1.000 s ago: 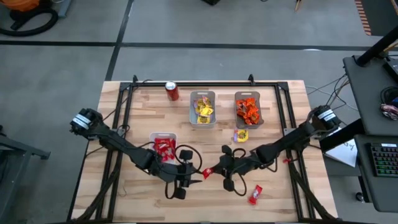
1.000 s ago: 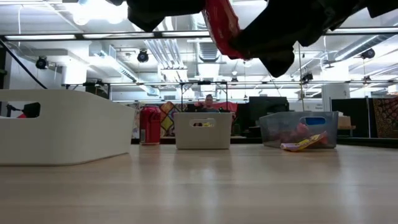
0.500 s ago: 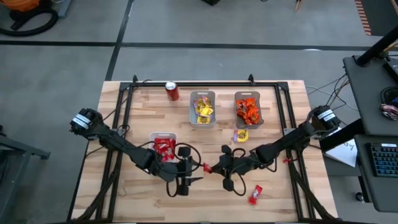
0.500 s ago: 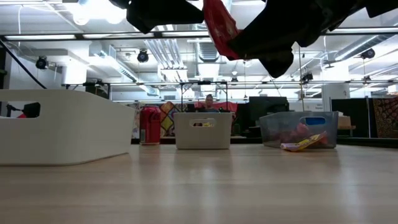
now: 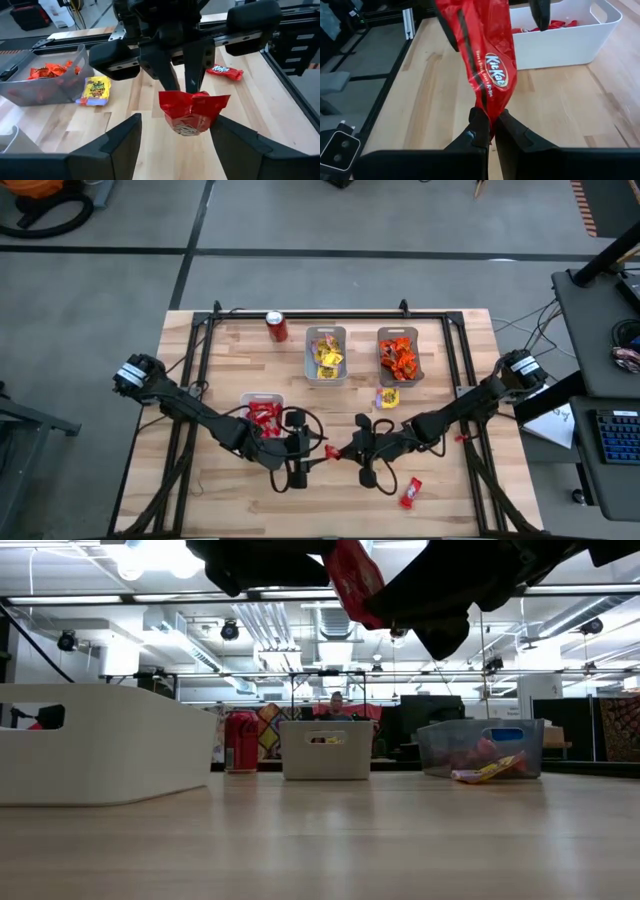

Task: Sort candy
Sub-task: Put the red candy into the white bin

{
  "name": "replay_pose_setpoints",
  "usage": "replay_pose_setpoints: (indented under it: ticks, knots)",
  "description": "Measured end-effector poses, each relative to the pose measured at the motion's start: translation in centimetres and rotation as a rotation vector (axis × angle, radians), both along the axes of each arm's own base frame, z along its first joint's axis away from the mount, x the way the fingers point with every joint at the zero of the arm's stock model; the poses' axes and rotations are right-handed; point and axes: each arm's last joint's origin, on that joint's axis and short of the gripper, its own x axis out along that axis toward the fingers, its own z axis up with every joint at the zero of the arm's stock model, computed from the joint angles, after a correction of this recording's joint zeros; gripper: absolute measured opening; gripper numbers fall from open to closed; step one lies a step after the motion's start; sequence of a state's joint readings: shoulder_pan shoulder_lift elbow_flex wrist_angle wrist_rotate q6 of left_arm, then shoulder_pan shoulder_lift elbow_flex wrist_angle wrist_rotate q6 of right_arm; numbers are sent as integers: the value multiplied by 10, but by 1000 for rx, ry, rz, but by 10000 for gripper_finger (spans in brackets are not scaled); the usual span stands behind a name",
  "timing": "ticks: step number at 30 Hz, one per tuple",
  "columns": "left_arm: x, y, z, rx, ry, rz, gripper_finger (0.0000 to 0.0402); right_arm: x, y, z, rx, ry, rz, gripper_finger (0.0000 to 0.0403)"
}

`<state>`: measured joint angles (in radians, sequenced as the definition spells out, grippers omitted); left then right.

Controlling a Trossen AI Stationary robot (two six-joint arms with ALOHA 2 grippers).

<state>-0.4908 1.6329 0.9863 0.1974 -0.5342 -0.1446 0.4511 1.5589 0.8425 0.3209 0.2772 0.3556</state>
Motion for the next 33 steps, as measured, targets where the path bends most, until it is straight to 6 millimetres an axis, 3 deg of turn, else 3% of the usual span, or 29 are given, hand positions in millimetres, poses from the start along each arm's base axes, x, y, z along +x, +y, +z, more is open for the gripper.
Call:
replay_pose_setpoints:
  ticks: [13, 22, 26, 33]
  knots:
    - [1, 0, 0, 13, 4, -32, 141, 2, -4, 0, -2, 0, -15, 12]
    - [1, 0, 0, 16, 1, -25, 40, 2, -4, 0, -3, -2, -15, 16]
    - [1, 1, 1, 14, -3, -23, 5, 2, -4, 0, 25, -3, -28, 46]
    - [0, 1, 0, 23, 13, -22, 2, 3, -7, 2, 43, -6, -48, 137]
